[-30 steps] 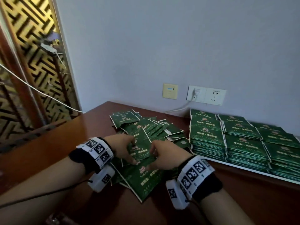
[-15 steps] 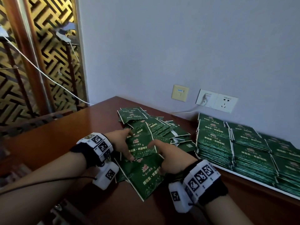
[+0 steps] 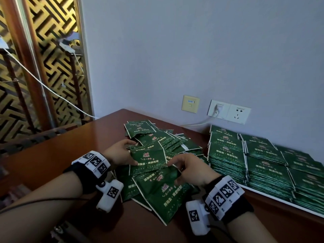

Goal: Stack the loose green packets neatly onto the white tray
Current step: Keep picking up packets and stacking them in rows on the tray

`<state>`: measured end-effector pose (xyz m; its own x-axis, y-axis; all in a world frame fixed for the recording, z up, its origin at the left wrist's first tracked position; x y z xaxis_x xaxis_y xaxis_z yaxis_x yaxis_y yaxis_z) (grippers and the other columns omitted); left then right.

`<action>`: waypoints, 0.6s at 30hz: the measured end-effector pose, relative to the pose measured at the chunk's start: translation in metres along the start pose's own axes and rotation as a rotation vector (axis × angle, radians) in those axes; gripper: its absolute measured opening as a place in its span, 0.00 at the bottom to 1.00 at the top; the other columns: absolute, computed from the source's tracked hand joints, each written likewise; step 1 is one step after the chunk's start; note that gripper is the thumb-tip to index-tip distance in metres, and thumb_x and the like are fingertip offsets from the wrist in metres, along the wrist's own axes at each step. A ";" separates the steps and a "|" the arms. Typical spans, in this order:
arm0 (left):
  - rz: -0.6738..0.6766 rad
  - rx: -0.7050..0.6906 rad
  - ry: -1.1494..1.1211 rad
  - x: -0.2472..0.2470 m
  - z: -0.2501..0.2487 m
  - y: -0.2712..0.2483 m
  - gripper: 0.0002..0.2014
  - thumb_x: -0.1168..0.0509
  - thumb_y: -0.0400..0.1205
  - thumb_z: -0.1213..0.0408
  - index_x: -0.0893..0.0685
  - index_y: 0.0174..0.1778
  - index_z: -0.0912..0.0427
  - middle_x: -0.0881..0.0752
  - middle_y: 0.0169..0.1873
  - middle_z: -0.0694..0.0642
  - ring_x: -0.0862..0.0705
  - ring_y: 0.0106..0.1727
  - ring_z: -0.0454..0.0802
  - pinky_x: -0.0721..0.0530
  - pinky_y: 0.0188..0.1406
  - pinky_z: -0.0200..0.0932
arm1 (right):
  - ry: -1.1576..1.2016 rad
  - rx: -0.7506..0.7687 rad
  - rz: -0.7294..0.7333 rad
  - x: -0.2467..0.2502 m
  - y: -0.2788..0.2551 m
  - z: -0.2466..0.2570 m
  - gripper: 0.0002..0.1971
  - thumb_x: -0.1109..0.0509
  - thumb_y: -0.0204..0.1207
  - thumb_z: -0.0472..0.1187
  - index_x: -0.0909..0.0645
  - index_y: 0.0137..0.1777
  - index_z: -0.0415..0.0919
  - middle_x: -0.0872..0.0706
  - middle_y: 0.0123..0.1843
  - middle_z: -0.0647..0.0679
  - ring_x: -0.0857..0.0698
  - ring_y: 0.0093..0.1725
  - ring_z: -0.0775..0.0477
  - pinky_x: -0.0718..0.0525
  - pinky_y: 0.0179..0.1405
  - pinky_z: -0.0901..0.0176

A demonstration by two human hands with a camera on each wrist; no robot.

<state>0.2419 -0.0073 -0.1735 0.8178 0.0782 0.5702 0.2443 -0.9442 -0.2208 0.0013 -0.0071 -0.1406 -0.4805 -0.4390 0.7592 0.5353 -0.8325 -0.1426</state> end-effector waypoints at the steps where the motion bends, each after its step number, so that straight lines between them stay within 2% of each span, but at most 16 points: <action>1: 0.003 0.020 -0.104 0.000 0.003 0.000 0.35 0.19 0.69 0.76 0.22 0.68 0.48 0.16 0.54 0.58 0.13 0.50 0.58 0.13 0.55 0.54 | -0.030 0.007 0.001 0.005 -0.003 -0.001 0.29 0.16 0.62 0.28 0.14 0.60 0.54 0.13 0.48 0.54 0.13 0.49 0.50 0.12 0.52 0.52; 3: 0.050 0.044 -0.280 -0.004 0.006 -0.003 0.33 0.23 0.70 0.83 0.21 0.69 0.53 0.17 0.39 0.63 0.19 0.30 0.55 0.16 0.32 0.49 | -0.101 0.022 -0.005 0.016 -0.010 -0.002 0.29 0.16 0.63 0.29 0.14 0.62 0.54 0.14 0.52 0.56 0.14 0.53 0.52 0.13 0.57 0.52; 4: 0.075 0.031 -0.295 -0.005 0.005 -0.005 0.32 0.25 0.71 0.84 0.19 0.68 0.54 0.18 0.37 0.64 0.23 0.24 0.52 0.21 0.25 0.45 | -0.131 0.033 -0.007 0.021 -0.015 -0.003 0.28 0.16 0.64 0.30 0.14 0.63 0.54 0.13 0.55 0.56 0.14 0.56 0.52 0.14 0.59 0.53; 5: 0.091 0.006 -0.277 -0.005 0.002 -0.007 0.31 0.25 0.71 0.84 0.17 0.67 0.54 0.17 0.41 0.64 0.26 0.22 0.51 0.24 0.23 0.42 | -0.163 0.048 -0.014 0.027 -0.019 -0.003 0.27 0.17 0.65 0.30 0.13 0.62 0.53 0.12 0.56 0.57 0.14 0.56 0.53 0.14 0.61 0.54; 7: 0.098 -0.084 -0.186 -0.006 -0.012 -0.015 0.26 0.23 0.70 0.81 0.12 0.60 0.52 0.13 0.51 0.58 0.18 0.28 0.53 0.19 0.29 0.43 | -0.214 0.086 -0.042 0.038 -0.028 -0.004 0.21 0.17 0.67 0.32 0.10 0.57 0.53 0.10 0.52 0.58 0.13 0.52 0.58 0.14 0.57 0.60; 8: 0.077 -0.137 -0.131 -0.006 -0.021 -0.020 0.24 0.23 0.71 0.80 0.10 0.57 0.50 0.10 0.51 0.54 0.13 0.36 0.54 0.14 0.37 0.44 | -0.226 0.106 -0.064 0.045 -0.034 -0.004 0.18 0.17 0.67 0.33 0.09 0.53 0.53 0.10 0.48 0.59 0.13 0.48 0.61 0.14 0.53 0.63; 9: 0.058 -0.193 -0.080 -0.005 -0.029 -0.024 0.22 0.23 0.71 0.79 0.10 0.54 0.48 0.09 0.49 0.51 0.11 0.44 0.52 0.14 0.44 0.41 | -0.237 0.131 -0.087 0.051 -0.041 -0.004 0.15 0.17 0.67 0.34 0.08 0.49 0.54 0.11 0.43 0.59 0.14 0.44 0.64 0.15 0.49 0.65; 11: 0.034 -0.302 0.028 -0.009 -0.047 -0.032 0.19 0.23 0.74 0.77 0.10 0.52 0.47 0.09 0.45 0.47 0.11 0.44 0.43 0.17 0.42 0.31 | -0.253 0.196 -0.145 0.066 -0.055 -0.001 0.08 0.16 0.67 0.37 0.07 0.43 0.51 0.15 0.38 0.57 0.16 0.39 0.63 0.19 0.43 0.68; 13: 0.008 -0.398 0.161 -0.016 -0.063 -0.039 0.14 0.24 0.76 0.71 0.09 0.46 0.44 0.09 0.40 0.45 0.13 0.40 0.40 0.19 0.40 0.34 | -0.252 0.234 -0.229 0.084 -0.069 0.001 0.05 0.15 0.66 0.44 0.09 0.37 0.49 0.19 0.41 0.54 0.18 0.39 0.58 0.20 0.41 0.61; 15: -0.070 -0.474 0.276 -0.019 -0.076 -0.044 0.10 0.24 0.77 0.64 0.10 0.42 0.39 0.12 0.41 0.50 0.17 0.44 0.47 0.19 0.45 0.44 | -0.181 0.266 -0.305 0.102 -0.080 0.001 0.10 0.15 0.65 0.49 0.13 0.31 0.51 0.20 0.43 0.52 0.19 0.40 0.55 0.20 0.44 0.56; 17: -0.148 -0.498 0.302 -0.017 -0.090 -0.051 0.07 0.24 0.76 0.56 0.12 0.45 0.38 0.21 0.49 0.51 0.25 0.52 0.49 0.23 0.54 0.48 | -0.069 0.283 -0.316 0.113 -0.086 -0.001 0.06 0.17 0.69 0.47 0.13 0.37 0.51 0.16 0.45 0.53 0.15 0.43 0.54 0.16 0.49 0.52; 18: -0.158 -0.519 0.271 -0.018 -0.101 -0.055 0.05 0.24 0.76 0.54 0.12 0.44 0.39 0.22 0.50 0.50 0.26 0.54 0.47 0.24 0.56 0.48 | -0.038 0.268 -0.314 0.118 -0.088 -0.005 0.05 0.20 0.73 0.46 0.13 0.41 0.49 0.14 0.45 0.52 0.13 0.45 0.52 0.15 0.51 0.48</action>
<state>0.1614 0.0114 -0.0918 0.6142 0.2100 0.7607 0.0099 -0.9659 0.2587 -0.1062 0.0127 -0.0418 -0.6261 -0.1605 0.7631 0.5307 -0.8047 0.2662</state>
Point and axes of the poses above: each hand's wrist, its own y-axis towards the middle knuckle, its own x-axis out of the back of the hand, z = x × y, the point moved 9 cm from there along y, towards the middle knuckle
